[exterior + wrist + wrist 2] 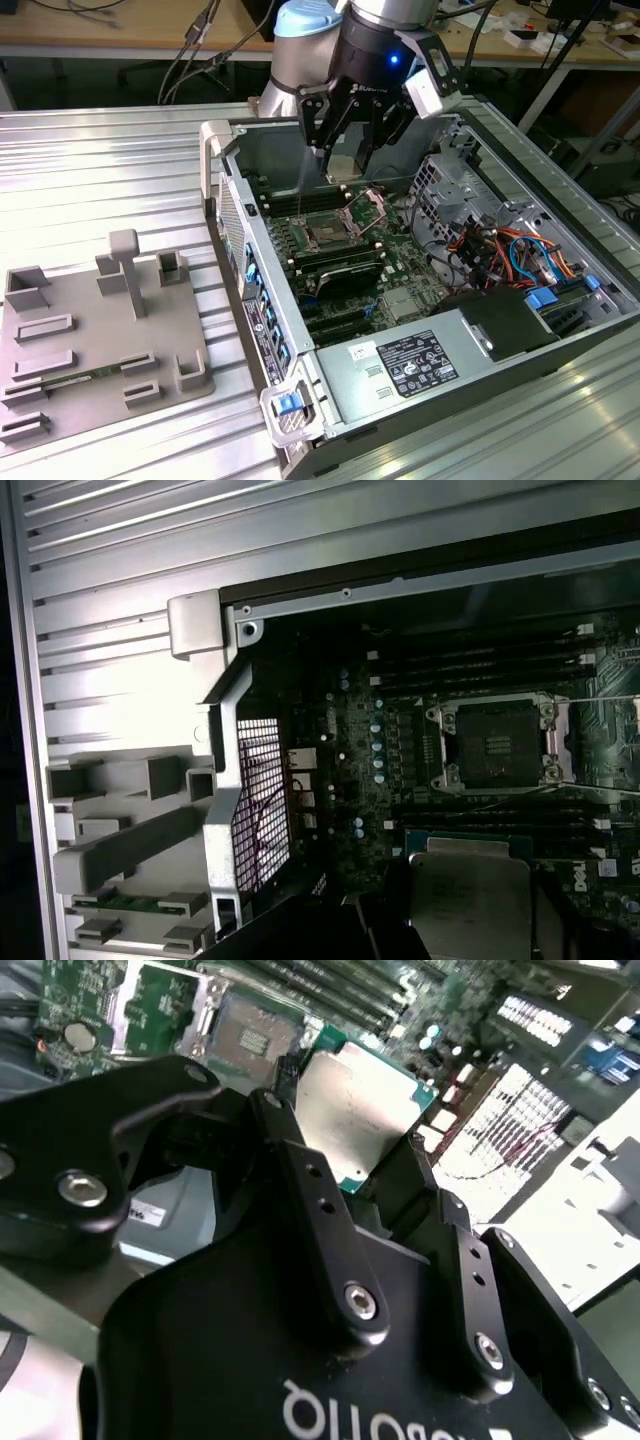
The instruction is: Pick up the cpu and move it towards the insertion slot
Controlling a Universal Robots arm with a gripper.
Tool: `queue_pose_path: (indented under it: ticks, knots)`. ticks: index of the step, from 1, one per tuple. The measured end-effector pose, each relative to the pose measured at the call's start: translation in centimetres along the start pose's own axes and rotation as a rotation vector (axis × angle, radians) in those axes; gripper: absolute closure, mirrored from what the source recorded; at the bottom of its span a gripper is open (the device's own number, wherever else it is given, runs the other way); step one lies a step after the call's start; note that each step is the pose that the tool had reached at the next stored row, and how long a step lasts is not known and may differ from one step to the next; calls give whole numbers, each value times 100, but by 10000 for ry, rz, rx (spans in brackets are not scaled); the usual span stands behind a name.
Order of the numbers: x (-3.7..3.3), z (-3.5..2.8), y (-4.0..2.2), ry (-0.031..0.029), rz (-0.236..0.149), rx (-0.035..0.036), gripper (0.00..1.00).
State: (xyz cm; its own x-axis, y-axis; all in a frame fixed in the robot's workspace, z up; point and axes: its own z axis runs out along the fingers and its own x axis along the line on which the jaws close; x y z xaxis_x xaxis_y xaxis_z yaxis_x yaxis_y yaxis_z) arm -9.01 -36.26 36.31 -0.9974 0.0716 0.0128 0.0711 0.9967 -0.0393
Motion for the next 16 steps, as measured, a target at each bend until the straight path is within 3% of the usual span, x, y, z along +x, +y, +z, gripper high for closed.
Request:
queue_pose_path:
  ticks: [6, 11, 16]
  knots:
    - [-74, 30, 161, 1, -1, 3, 45]
    - [-113, 68, 219, -13, -353, 8, 45]
    - [-120, 65, 268, -14, -395, 8, 45]
